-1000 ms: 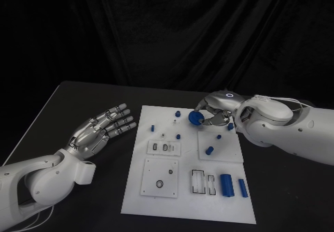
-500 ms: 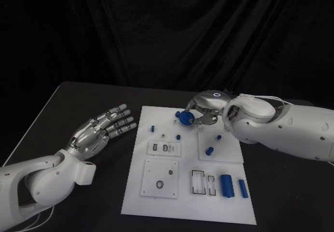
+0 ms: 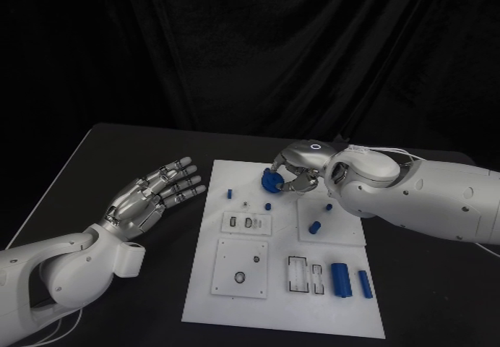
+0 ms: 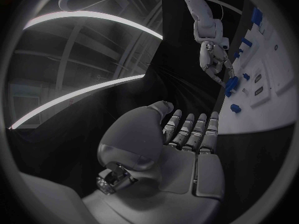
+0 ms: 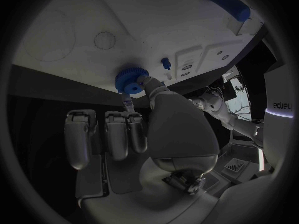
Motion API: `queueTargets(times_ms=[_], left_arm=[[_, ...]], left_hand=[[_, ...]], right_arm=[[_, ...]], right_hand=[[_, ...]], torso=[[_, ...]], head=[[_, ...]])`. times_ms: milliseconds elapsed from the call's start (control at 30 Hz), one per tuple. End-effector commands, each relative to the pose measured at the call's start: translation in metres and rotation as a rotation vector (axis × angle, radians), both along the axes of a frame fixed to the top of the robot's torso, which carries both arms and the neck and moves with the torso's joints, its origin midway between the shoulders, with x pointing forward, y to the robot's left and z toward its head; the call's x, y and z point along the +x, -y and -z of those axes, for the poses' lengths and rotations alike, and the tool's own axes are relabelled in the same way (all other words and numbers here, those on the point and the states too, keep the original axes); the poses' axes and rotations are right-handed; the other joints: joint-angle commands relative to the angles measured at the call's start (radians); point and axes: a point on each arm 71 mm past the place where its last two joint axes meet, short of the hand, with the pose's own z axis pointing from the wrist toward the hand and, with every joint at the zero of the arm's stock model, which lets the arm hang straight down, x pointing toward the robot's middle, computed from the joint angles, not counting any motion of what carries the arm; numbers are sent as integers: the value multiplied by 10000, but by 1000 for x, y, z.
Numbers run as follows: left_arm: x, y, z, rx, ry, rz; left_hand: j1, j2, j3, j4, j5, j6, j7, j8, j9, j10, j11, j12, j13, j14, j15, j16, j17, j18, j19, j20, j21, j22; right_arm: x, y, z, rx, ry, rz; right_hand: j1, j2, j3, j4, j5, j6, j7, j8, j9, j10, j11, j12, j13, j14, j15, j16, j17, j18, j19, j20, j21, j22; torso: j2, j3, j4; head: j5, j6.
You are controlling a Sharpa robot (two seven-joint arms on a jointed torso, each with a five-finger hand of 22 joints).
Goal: Assemble the parts on the task board
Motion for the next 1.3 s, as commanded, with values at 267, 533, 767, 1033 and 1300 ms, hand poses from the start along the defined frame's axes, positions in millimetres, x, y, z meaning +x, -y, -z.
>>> queueTargets(times_ms=[267,533,767,1033,1300], left_arm=[[-2,-5,-13,-1079,1523,-590],[-2,-6,-13,-1076,1516,-605],[-1,-6,-12,-1075,1496,-624],[-1,-6,-12,-1078,1478,-620],[0,-6,-12,-1077,1461,-628]], left_hand=[[-105,32,54,-15,3,31,69,-13,2,9,90,57,9,1,57,34,15,-131,59,-17,2,-16],[-105,32,54,-15,3,31,69,-13,2,9,90,57,9,1,57,34,15,-131,59,-17,2,-16],[-105,32,54,-15,3,31,69,-13,2,9,90,57,9,1,57,34,15,-131,59,-17,2,-16],[-131,11,94,-29,0,45,73,-9,4,21,95,74,11,7,66,61,17,-144,70,-21,8,-15],[-131,11,94,-29,0,45,73,-9,4,21,95,74,11,7,66,61,17,-144,70,-21,8,-15]], right_arm=[[-1,-3,1,52,105,-265],[-1,-8,2,36,97,-345],[0,-11,2,-13,64,-398],[1,-15,3,-89,19,-419],[2,-16,2,-78,46,-440]], right_hand=[[1,103,104,-10,-355,235,-262,824,3747,1059,29,27,2631,1052,4,57,2634,-56,823,-46,18,2376],[1,103,104,-10,-355,235,-262,824,3747,1059,29,27,2631,1052,4,57,2634,-56,823,-46,18,2376],[1,103,104,-10,-355,235,-262,824,3747,1059,29,27,2631,1052,4,57,2634,-56,823,-46,18,2376],[-117,13,227,97,-1469,-1569,11,-544,3017,1059,94,27,2631,1031,69,8,2566,65,544,22,-296,2070],[-177,19,198,151,-2025,-1932,-5,-1005,2605,1059,87,27,2631,987,71,-95,2432,110,443,34,-428,1965]], torso=[[1,0,-6],[-3,8,-13],[2,-10,11],[0,-5,20],[-3,0,2]], head=[[-36,-41],[-30,-49],[-67,-82],[-51,-84],[-53,-110]])
